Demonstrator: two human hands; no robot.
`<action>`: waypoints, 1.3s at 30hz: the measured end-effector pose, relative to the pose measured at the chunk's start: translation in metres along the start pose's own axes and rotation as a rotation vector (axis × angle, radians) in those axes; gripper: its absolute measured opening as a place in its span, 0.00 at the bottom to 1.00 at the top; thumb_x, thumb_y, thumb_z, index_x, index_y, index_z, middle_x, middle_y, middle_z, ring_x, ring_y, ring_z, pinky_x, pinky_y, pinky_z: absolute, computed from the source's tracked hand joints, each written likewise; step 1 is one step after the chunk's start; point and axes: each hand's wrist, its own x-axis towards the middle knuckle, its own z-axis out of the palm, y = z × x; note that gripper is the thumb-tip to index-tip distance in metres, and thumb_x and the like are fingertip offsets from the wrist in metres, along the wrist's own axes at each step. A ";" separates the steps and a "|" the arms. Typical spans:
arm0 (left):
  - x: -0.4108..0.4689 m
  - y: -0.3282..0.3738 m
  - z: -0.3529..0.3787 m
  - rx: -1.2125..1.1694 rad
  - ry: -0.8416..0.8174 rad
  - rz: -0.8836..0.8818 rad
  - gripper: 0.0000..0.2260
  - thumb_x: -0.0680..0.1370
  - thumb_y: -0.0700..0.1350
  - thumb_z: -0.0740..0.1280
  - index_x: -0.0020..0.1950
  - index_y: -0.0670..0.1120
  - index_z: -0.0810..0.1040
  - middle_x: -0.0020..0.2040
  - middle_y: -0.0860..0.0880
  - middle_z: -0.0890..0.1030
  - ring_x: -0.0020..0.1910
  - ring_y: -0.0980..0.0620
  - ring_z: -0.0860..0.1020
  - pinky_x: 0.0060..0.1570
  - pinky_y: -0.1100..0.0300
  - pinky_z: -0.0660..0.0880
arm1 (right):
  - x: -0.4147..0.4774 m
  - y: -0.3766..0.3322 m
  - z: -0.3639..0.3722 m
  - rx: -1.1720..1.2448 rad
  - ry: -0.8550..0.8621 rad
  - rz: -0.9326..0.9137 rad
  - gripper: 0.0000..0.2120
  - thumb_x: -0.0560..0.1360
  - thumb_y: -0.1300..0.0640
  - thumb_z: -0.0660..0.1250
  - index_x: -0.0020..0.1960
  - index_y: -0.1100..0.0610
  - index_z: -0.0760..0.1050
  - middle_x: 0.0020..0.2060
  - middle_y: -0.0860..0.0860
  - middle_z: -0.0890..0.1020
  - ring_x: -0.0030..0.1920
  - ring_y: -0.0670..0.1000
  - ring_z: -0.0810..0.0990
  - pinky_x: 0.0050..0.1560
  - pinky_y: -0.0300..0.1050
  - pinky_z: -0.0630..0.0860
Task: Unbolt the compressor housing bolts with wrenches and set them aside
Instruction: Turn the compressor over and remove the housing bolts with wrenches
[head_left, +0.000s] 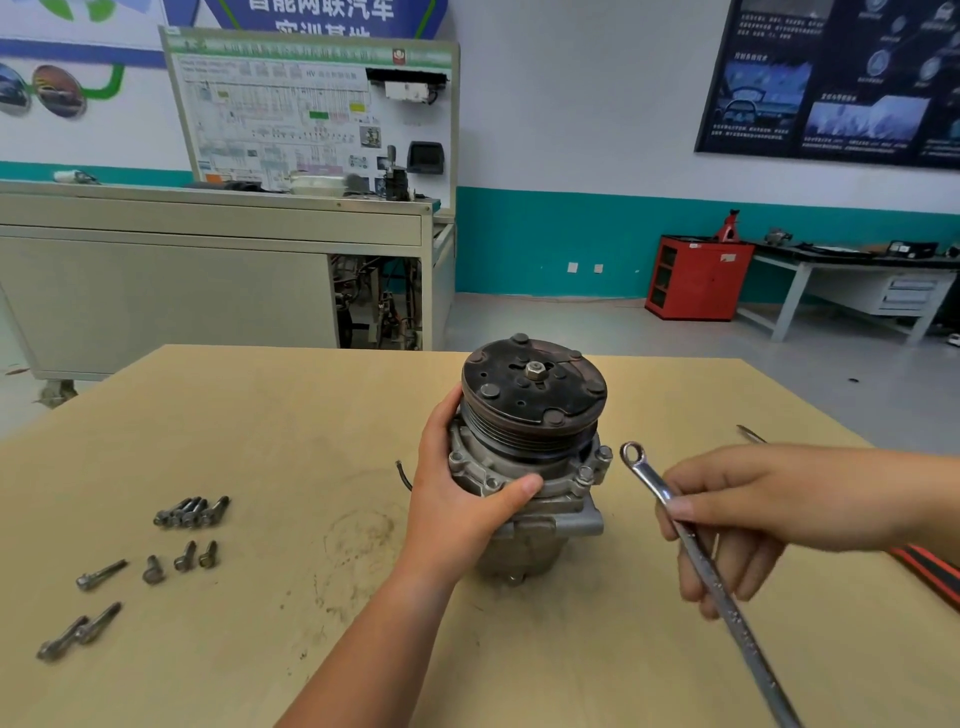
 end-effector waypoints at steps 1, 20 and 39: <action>0.000 0.000 0.000 -0.004 0.001 0.001 0.37 0.57 0.57 0.78 0.62 0.73 0.66 0.66 0.61 0.73 0.65 0.61 0.73 0.64 0.61 0.72 | 0.001 -0.002 0.009 0.067 -0.002 -0.028 0.15 0.75 0.46 0.58 0.47 0.58 0.69 0.40 0.55 0.85 0.41 0.54 0.85 0.37 0.39 0.78; 0.000 0.000 0.001 -0.016 0.005 -0.003 0.38 0.58 0.56 0.77 0.64 0.68 0.66 0.67 0.57 0.73 0.65 0.60 0.73 0.65 0.58 0.72 | 0.012 -0.023 0.023 0.127 0.070 0.015 0.16 0.80 0.48 0.54 0.40 0.56 0.69 0.22 0.51 0.75 0.20 0.48 0.74 0.24 0.37 0.74; 0.000 0.000 0.000 0.009 -0.005 -0.020 0.37 0.58 0.56 0.78 0.62 0.74 0.65 0.65 0.60 0.73 0.64 0.60 0.73 0.65 0.55 0.73 | 0.002 -0.013 -0.002 0.095 -0.057 -0.088 0.13 0.73 0.49 0.60 0.44 0.60 0.72 0.37 0.56 0.84 0.37 0.55 0.84 0.42 0.40 0.78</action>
